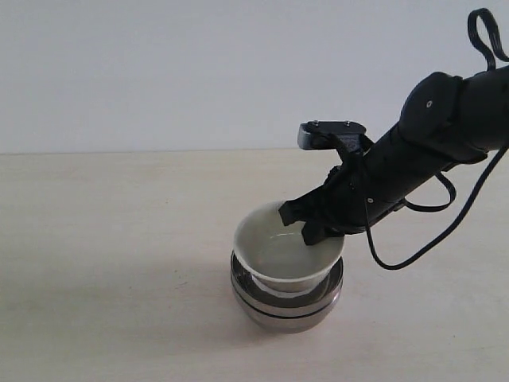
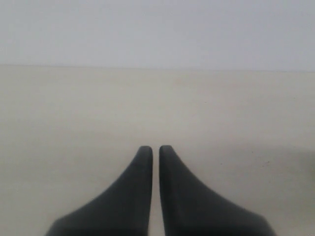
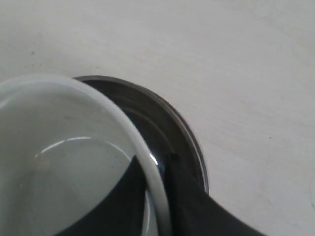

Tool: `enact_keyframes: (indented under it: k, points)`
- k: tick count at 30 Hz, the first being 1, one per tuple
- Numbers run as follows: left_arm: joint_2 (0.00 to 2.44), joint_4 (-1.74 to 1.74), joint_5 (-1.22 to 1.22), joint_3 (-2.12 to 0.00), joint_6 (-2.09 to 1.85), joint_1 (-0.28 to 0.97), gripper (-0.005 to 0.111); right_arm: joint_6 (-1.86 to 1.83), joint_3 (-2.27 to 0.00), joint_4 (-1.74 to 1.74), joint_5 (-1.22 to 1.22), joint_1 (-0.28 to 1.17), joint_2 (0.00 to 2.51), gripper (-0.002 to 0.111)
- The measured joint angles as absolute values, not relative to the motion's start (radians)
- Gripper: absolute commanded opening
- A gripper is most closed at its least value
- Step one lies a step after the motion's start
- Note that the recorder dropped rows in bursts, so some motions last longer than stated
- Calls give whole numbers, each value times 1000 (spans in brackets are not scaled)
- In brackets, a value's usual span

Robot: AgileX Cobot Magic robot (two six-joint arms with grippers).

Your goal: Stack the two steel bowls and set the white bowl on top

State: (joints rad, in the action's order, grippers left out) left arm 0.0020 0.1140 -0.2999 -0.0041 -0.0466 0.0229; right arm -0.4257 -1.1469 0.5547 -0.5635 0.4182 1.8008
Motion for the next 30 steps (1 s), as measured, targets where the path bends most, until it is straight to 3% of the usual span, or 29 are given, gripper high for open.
enact_keyframes:
  k: [4, 11, 15, 20, 26, 30]
  points:
    - [2, 114, -300, -4, -47, 23, 4, -433, -1147, 552, -564, 418, 1801, 41]
    - [2, 114, -300, -4, -47, 23, 4, -452, -1147, 554, -560, 418, 1801, 40]
    - [2, 114, -300, -4, -47, 23, 4, -458, -1147, 545, -549, 418, 1775, 30]
    - [2, 114, -300, -4, -47, 23, 4, -464, -1155, 532, -537, 418, 1703, 0]
    - [2, 114, -300, -4, -47, 23, 4, -495, -1155, 521, -552, 418, 1618, 0]
    - [2, 114, -300, -4, -47, 23, 4, -497, -1061, 519, -425, 418, 1518, 0]
